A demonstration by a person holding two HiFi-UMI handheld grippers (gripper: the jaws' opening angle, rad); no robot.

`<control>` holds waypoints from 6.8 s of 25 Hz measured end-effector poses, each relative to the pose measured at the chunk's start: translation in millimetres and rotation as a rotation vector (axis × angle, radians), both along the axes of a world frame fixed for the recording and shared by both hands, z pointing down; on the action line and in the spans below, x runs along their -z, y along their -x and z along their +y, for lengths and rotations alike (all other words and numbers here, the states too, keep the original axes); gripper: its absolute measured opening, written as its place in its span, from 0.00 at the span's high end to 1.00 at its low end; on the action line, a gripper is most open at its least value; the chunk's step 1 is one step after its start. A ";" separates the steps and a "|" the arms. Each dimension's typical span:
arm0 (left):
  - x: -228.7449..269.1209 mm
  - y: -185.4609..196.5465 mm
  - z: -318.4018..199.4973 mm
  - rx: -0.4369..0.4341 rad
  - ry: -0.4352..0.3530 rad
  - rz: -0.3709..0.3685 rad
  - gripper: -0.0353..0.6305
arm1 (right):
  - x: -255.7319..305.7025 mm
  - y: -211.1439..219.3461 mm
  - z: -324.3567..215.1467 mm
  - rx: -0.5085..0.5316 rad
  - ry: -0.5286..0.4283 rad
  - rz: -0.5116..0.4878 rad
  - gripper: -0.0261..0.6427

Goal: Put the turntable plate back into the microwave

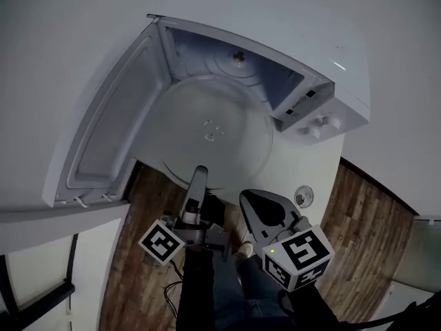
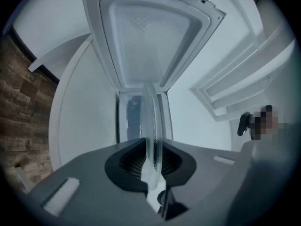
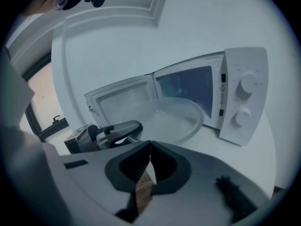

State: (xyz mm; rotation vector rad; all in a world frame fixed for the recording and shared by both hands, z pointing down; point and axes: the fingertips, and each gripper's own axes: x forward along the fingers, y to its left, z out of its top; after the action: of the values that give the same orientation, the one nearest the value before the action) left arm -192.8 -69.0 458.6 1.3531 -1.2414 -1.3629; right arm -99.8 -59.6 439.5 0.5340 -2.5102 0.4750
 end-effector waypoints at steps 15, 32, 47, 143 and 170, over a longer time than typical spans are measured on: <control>-11.5 34.0 -70.3 -0.062 -0.014 0.027 0.88 | -10.0 37.9 -39.3 0.011 -0.137 0.139 0.95; -9.2 44.6 -128.9 -0.128 -0.015 0.051 0.88 | -19.8 52.1 -67.7 -0.026 -0.140 0.170 0.95; -18.4 54.2 -172.5 -0.155 0.047 0.054 0.88 | -23.4 52.5 -99.7 -0.048 -0.157 0.201 0.95; -34.3 40.2 -222.1 -0.352 0.274 -0.014 0.85 | -35.6 63.8 -235.5 -0.615 0.402 -0.528 0.81; -55.6 40.5 -188.7 -0.312 0.324 -0.046 0.90 | -38.2 62.1 -215.0 -0.559 0.345 -0.422 0.81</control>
State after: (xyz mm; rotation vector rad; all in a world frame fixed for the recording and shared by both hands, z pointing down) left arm -233.3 -257.7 514.2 1.2876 -1.1647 -0.8778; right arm -161.9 -274.5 477.7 1.0902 -2.5431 1.3218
